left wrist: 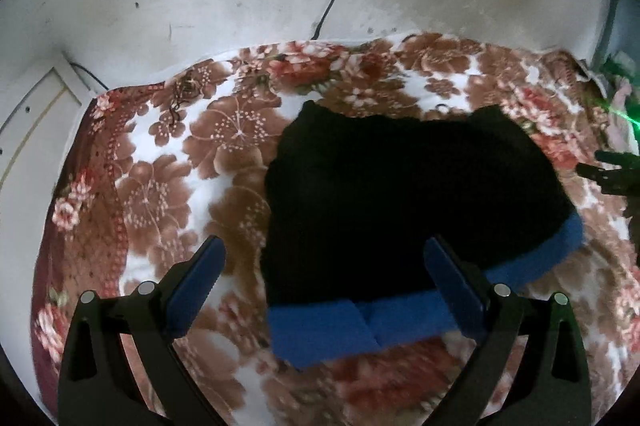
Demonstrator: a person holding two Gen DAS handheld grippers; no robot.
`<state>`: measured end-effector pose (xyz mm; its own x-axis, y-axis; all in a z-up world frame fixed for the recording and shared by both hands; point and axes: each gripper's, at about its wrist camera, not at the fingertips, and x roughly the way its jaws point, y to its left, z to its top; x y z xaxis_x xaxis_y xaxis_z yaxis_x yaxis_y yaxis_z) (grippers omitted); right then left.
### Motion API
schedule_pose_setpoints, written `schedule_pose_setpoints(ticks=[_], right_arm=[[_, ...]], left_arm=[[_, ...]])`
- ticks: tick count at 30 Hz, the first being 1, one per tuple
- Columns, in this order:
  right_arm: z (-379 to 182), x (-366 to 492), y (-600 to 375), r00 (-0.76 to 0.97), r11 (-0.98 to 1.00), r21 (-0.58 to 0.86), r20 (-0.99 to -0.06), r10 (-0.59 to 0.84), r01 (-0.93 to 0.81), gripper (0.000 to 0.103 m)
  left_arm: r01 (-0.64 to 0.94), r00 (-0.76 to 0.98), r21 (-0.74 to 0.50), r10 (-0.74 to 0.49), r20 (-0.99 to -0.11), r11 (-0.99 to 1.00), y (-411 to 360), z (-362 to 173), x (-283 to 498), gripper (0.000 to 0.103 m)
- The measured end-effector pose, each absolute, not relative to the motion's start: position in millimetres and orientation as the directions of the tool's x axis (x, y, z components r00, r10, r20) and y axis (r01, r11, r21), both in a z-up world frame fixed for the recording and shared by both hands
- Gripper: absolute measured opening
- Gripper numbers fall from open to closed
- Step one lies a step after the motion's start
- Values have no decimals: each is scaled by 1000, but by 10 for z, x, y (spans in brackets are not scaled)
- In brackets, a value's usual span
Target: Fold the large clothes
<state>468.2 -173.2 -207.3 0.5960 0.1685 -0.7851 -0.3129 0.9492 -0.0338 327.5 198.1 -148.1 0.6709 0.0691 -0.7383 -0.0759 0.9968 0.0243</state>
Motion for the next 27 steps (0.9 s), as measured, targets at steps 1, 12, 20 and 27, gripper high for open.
schedule_pose_setpoints(ticks=[1,12,20,27], right_arm=[[-2022,4596,-1703,598,949,-16,-780,186,-316,98],[-1921,3927,-1317,550,921,86,-780,300,-381,98],[-2074,3919,-853,584,878,-48,-763,276,-477,98],[-2332,4131,-567,578,865,-71,-770,269,-497,98]], left_arm=[[-86,669,10,65,-741,996,1963,-1489,3160,98],[-290,629,-176,49,-775,941,2260,-2021,2438,98],[-330,604,-137,98,-791,934,2392,-2375,2451,98],[-357,623,-233,45,-781,904,2523,-2631,2624,98]])
